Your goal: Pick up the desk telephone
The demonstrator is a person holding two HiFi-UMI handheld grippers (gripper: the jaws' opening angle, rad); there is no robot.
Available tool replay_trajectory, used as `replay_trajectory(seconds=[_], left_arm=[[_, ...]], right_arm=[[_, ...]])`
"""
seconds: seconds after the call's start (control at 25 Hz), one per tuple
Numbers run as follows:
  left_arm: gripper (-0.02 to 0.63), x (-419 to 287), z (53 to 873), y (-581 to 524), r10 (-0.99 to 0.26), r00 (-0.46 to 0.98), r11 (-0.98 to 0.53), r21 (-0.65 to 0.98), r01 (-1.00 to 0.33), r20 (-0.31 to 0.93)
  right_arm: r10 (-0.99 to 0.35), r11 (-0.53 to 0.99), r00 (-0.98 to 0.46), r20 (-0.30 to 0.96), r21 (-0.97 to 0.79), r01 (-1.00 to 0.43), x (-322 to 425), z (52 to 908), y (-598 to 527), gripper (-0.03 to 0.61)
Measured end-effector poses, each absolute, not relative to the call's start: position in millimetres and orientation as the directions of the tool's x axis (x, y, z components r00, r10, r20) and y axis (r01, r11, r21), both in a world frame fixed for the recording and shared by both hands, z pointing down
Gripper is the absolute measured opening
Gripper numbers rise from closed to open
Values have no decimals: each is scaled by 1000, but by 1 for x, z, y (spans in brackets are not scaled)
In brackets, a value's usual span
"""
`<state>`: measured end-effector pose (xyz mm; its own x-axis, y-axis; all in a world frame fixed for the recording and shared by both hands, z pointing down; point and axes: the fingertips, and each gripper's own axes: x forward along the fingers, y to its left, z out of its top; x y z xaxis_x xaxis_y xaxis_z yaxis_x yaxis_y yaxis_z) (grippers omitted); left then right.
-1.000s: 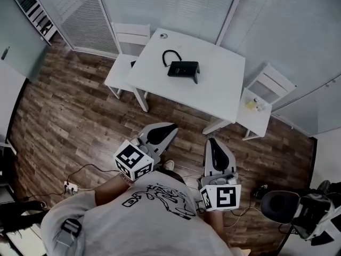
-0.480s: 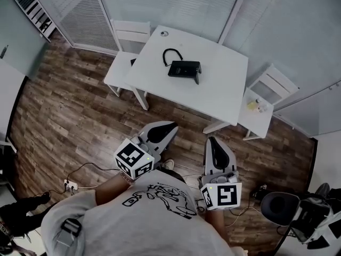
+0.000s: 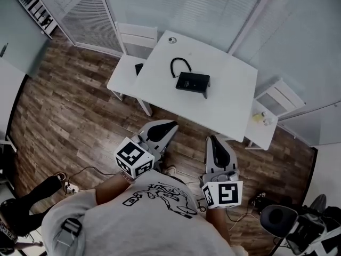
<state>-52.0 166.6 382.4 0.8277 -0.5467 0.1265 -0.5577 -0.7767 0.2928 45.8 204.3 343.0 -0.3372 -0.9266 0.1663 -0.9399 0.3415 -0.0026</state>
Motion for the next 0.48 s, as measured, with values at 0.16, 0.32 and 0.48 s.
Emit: replay_trajectory(seconds=[0.16, 0.32, 0.48], left_arm=[[14, -71, 381, 120, -549, 827, -778, 287, -559, 122], [14, -89, 378, 85, -544, 831, -783, 286, -553, 119], [14, -100, 379, 61, -525, 841, -792, 290, -538, 128]], right_arm=[[-929, 339, -333, 160, 5, -941, 29, 340, 158, 12], [-931, 331, -326, 161, 3, -944, 11, 337, 124, 12], [-936, 317, -313, 163, -3, -948, -1, 337, 103, 12]])
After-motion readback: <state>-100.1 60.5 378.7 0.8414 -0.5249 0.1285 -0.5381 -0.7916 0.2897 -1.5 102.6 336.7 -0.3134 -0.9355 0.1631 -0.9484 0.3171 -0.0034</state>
